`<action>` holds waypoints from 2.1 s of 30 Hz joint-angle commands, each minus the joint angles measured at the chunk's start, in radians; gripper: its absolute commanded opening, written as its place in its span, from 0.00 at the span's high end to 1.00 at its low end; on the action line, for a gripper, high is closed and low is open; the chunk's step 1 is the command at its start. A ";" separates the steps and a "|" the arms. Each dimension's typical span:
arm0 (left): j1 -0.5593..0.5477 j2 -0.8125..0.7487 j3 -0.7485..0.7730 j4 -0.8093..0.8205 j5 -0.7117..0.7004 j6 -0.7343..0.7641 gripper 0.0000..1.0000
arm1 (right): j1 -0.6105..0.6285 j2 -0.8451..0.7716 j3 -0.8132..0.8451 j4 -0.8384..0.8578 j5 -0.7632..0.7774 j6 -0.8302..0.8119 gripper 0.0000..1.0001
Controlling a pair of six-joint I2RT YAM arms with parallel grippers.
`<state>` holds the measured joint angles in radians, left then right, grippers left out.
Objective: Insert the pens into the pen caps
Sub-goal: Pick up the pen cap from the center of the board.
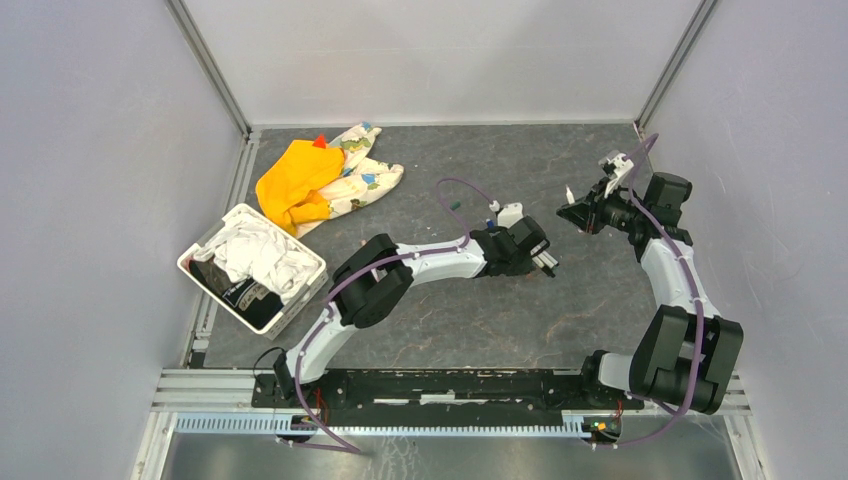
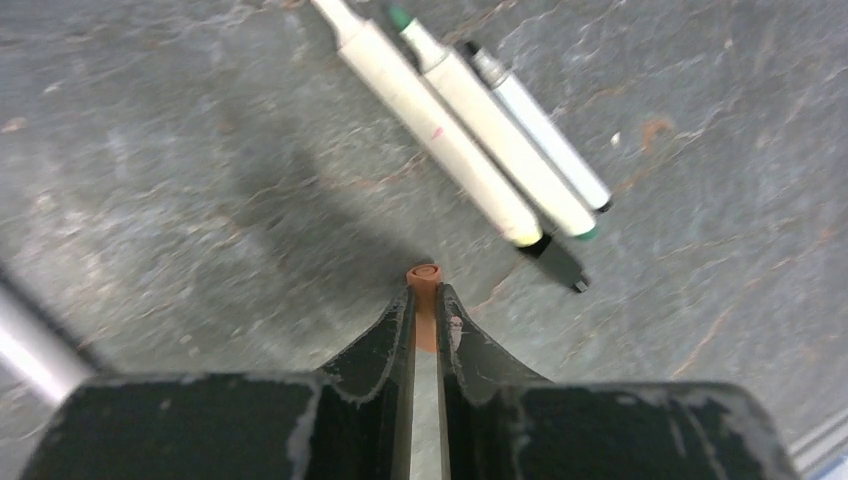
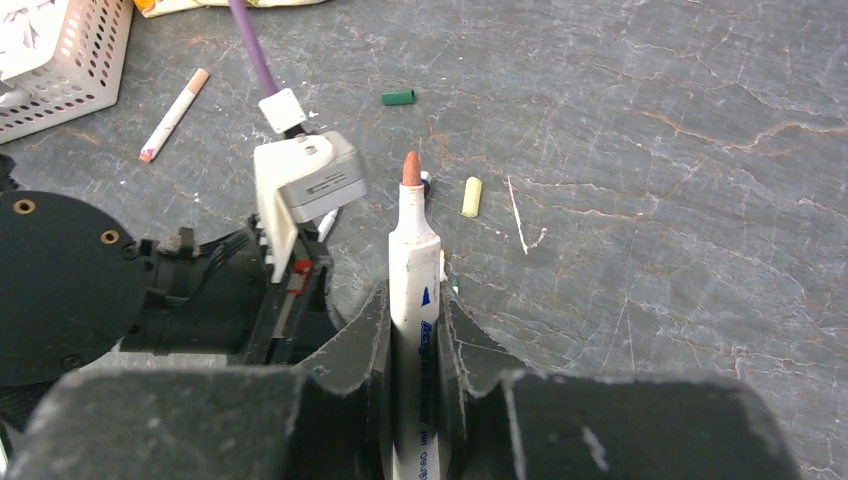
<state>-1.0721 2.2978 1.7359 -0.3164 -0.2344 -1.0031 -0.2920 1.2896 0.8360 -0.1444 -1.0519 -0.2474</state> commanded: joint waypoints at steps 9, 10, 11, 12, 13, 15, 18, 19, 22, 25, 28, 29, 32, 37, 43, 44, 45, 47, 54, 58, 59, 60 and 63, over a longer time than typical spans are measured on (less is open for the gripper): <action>-0.011 -0.117 -0.229 -0.274 -0.147 0.298 0.78 | -0.011 -0.033 -0.012 0.055 -0.038 0.023 1.00; -0.011 -0.128 -0.234 -0.282 -0.153 0.315 0.76 | -0.010 -0.033 -0.014 0.058 -0.039 0.025 1.00; -0.011 -0.137 -0.235 -0.294 -0.157 0.332 0.75 | -0.011 -0.035 -0.014 0.059 -0.042 0.026 1.00; -0.010 -0.142 -0.234 -0.302 -0.161 0.348 0.74 | -0.010 -0.033 -0.015 0.061 -0.041 0.026 1.00; -0.010 -0.145 -0.230 -0.313 -0.160 0.361 0.73 | -0.012 -0.033 -0.015 0.062 -0.043 0.028 1.00; -0.011 -0.140 -0.212 -0.337 -0.159 0.377 0.71 | -0.010 -0.033 -0.017 0.064 -0.043 0.031 1.00; -0.011 -0.119 -0.180 -0.363 -0.142 0.396 0.68 | -0.010 -0.032 -0.020 0.069 -0.044 0.036 1.00; -0.010 -0.112 -0.174 -0.368 -0.137 0.401 0.68 | -0.012 -0.032 -0.020 0.071 -0.046 0.036 1.00; -0.012 -0.090 -0.155 -0.394 -0.133 0.415 0.68 | -0.011 -0.033 -0.021 0.071 -0.048 0.037 1.00; -0.012 -0.071 -0.135 -0.434 -0.136 0.438 0.68 | -0.011 -0.032 -0.023 0.075 -0.052 0.041 1.00; -0.012 -0.055 -0.128 -0.440 -0.109 0.488 0.68 | -0.010 -0.033 -0.025 0.080 -0.061 0.048 1.00; -0.012 -0.047 -0.122 -0.440 -0.094 0.504 0.68 | -0.010 -0.033 -0.025 0.081 -0.062 0.048 1.00; -0.012 -0.012 -0.085 -0.471 -0.059 0.547 0.70 | -0.010 -0.036 -0.027 0.085 -0.061 0.051 1.00; -0.014 0.050 -0.031 -0.566 -0.052 0.567 0.75 | -0.011 -0.036 -0.028 0.088 -0.062 0.054 1.00; -0.014 0.054 -0.072 -0.556 0.004 0.579 0.80 | -0.011 -0.036 -0.031 0.094 -0.070 0.060 1.00; -0.014 0.061 -0.074 -0.548 0.027 0.588 0.81 | -0.011 -0.037 -0.031 0.096 -0.070 0.062 1.00; -0.013 0.068 -0.076 -0.534 0.065 0.595 0.83 | -0.012 -0.037 -0.032 0.097 -0.072 0.063 1.00; -0.012 0.078 -0.091 -0.492 0.135 0.615 0.87 | -0.011 -0.037 -0.033 0.097 -0.073 0.065 1.00; 0.007 0.054 -0.170 -0.411 0.163 0.621 0.98 | -0.009 -0.049 -0.050 0.127 -0.083 0.089 1.00; 0.013 -0.064 -0.227 -0.371 0.039 0.585 0.98 | 0.000 -0.060 -0.074 0.183 -0.089 0.123 1.00; 0.014 -0.094 -0.243 -0.358 0.004 0.574 0.98 | 0.008 -0.062 -0.080 0.193 -0.089 0.130 1.00; 0.015 -0.126 -0.259 -0.344 -0.022 0.561 0.98 | 0.015 -0.064 -0.087 0.200 -0.088 0.134 1.00; 0.031 -0.211 -0.314 -0.291 -0.068 0.518 0.98 | 0.056 -0.062 -0.109 0.245 -0.083 0.163 1.00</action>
<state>-1.0554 2.1086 1.5307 -0.5446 -0.2413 -0.4259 -0.2783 1.2533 0.7528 0.0021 -1.1179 -0.1303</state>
